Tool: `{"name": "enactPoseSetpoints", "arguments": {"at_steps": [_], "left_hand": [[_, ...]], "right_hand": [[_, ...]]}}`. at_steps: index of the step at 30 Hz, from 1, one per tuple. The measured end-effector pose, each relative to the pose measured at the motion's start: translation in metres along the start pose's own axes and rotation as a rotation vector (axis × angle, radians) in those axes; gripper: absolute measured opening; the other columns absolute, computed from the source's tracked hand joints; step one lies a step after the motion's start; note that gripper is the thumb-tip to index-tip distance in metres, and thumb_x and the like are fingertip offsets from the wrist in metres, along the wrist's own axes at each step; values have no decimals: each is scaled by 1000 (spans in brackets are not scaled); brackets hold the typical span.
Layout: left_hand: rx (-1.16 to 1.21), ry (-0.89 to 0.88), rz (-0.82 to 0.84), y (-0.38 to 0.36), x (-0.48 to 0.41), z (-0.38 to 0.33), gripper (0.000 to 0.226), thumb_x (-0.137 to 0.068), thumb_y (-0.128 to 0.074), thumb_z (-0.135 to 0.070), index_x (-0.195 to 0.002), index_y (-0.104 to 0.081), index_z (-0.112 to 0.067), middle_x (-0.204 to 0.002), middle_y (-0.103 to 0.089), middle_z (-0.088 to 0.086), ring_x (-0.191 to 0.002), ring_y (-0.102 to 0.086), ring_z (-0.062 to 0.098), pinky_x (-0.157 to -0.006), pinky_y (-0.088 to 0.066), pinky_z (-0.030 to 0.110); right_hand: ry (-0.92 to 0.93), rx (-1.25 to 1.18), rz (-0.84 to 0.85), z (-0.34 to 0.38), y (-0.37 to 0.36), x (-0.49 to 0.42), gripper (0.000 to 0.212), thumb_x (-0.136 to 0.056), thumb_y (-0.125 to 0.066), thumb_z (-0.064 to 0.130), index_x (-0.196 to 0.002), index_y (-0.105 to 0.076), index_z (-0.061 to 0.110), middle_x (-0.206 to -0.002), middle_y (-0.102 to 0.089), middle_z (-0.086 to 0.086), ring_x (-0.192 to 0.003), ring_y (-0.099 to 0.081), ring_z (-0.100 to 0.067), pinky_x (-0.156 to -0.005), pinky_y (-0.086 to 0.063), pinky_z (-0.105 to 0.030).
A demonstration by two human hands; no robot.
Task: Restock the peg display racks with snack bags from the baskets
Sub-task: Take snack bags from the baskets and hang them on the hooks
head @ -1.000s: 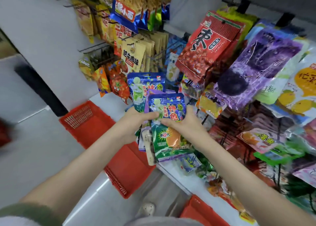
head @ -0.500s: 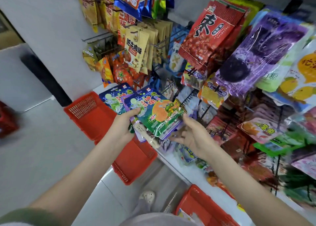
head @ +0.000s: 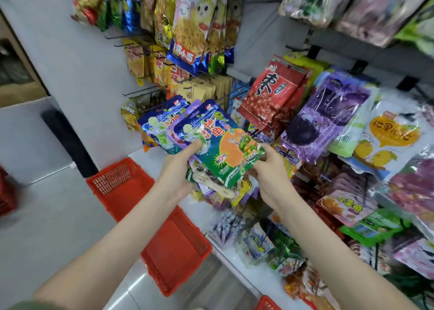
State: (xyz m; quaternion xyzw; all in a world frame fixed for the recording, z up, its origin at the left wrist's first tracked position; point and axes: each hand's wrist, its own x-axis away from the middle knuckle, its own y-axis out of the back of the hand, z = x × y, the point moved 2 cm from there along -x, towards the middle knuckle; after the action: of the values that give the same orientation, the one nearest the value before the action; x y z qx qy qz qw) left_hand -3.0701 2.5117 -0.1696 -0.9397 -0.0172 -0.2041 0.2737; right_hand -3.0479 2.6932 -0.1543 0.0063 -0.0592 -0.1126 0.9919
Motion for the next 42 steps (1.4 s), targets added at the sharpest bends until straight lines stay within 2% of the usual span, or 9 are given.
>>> {"name": "enactPoseSetpoints", "arguments": {"at_steps": [2, 6, 9, 15, 18, 20, 23, 32, 42], "left_hand": [[-33, -18, -4, -9, -2, -11, 57, -48, -91, -41, -89, -72, -6, -116, -67, 13, -108, -61, 34, -92, -48, 55], [20, -38, 21, -27, -4, -23, 15, -81, -74, -21, -89, -76, -8, -103, -71, 13, -93, -68, 30, -84, -55, 46], [19, -43, 32, -40, -4, -28, 32, -72, -81, -28, -97, -75, -9, -117, -65, 13, -108, -62, 32, -91, -51, 50], [4, -145, 77, -82, 1, -46, 25, -80, -76, -24, -99, -68, -9, -97, -73, 6, -79, -71, 21, -65, -58, 33], [-52, -203, 119, -113, -5, -57, 84, -37, -95, -46, -110, -64, -15, -116, -67, 8, -105, -65, 27, -87, -52, 53], [-92, -249, 173, -140, 4, -67, 75, -43, -93, -44, -107, -67, -15, -113, -66, 6, -104, -63, 24, -88, -51, 50], [-153, -329, 242, -184, 26, -75, 29, -79, -77, -24, -98, -61, -11, -88, -63, 2, -83, -61, 17, -68, -51, 29], [-192, -388, 497, -288, 62, -35, 54, -75, -81, -21, -120, -56, -5, -116, -64, 6, -110, -59, 21, -92, -49, 34], [-156, -436, 657, -373, 99, -3, 81, -82, -75, -23, -146, -27, -9, -131, -45, -6, -120, -44, 12, -87, -35, 24]], "right_hand": [[22, -5, -18, 11, 2, -4, 40, -89, -43, -17, -116, -57, 7, -106, -68, -18, -83, -66, -25, -71, -57, -33], [82, -15, -27, 26, 14, 1, 37, -90, -39, -18, -105, -63, 5, -101, -67, -22, -77, -65, -18, -65, -55, -27], [149, -56, -58, 39, 28, 10, 21, -96, -45, -6, -101, -63, 3, -64, -63, 4, -54, -53, -6, -54, -43, -17], [263, -195, -323, 66, 84, 16, 20, -94, -57, 26, -99, -56, 6, -92, -50, -18, -79, -51, -30, -70, -45, -39], [306, -217, -442, 89, 118, 20, 31, -97, -51, 28, -127, -44, 24, -110, -54, 4, -85, -62, -10, -76, -51, -32], [403, -147, -489, 108, 138, 26, 7, -97, -48, 25, -101, -42, 24, -83, -47, 4, -56, -52, -7, -54, -40, -26], [513, -27, -571, 136, 164, 36, 17, -95, -50, 24, -81, -41, 21, -70, -40, -1, -58, -41, -17, -56, -30, -34], [706, 207, -793, 183, 255, 85, 17, -82, -52, 41, -76, -51, 25, -77, -47, -7, -69, -41, -21, -64, -33, -39], [892, 319, -953, 215, 353, 131, 37, -91, -42, -1, -92, -52, 34, -77, -47, 2, -54, -36, -2, -50, -30, -17]]}}
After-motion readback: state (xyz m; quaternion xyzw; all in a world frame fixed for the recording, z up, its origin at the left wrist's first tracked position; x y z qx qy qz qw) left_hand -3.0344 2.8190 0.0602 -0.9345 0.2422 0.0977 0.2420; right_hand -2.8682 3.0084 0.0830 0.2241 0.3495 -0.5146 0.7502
